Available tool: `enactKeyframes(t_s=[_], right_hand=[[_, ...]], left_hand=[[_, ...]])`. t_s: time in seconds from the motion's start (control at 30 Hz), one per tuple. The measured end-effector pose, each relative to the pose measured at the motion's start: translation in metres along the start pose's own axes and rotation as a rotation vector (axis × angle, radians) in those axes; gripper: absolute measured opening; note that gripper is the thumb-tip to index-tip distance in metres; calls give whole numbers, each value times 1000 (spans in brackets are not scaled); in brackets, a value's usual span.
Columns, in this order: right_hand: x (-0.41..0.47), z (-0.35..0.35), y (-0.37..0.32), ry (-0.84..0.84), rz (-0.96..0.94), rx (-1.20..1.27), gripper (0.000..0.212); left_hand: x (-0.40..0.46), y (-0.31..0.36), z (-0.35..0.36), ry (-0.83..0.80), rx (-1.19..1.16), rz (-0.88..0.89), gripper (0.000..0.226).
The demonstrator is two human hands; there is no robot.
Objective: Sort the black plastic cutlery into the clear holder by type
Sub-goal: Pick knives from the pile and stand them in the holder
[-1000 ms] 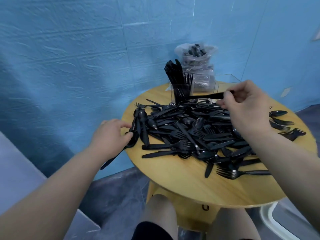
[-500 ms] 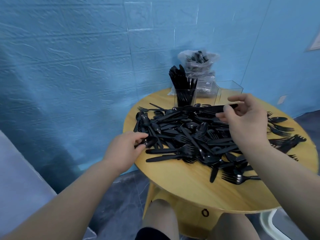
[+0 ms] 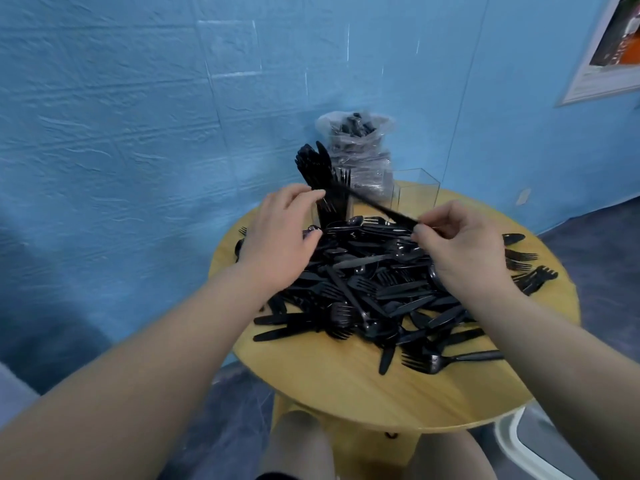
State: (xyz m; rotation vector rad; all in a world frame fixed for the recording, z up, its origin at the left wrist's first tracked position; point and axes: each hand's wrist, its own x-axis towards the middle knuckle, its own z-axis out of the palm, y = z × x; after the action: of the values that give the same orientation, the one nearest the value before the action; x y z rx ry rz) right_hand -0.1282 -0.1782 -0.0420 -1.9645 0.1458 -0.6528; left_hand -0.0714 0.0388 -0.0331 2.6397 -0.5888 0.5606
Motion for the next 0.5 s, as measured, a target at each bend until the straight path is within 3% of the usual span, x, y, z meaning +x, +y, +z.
enactKeyframes(t_s=[0.1,0.23,0.3,0.37,0.5], right_hand=[[0,18,-2,-207,-22,-41,23],[0,48,-14,-393,-119,-31,25],[3,63,-18,-385,-146,-11,21],[9,73,-17,-343,-137,-40,23],[23,93,-6,-428,-342,-435,8]], left_hand=[[-15,-18,4,56,92,33,54],[-32,-36,9,-59,147,41,33],[-42,-48,13,-89,63,-52,29],[-49,-61,17,-20,-17,-216,29],[-52,-87,30,68,-17,-386,31]])
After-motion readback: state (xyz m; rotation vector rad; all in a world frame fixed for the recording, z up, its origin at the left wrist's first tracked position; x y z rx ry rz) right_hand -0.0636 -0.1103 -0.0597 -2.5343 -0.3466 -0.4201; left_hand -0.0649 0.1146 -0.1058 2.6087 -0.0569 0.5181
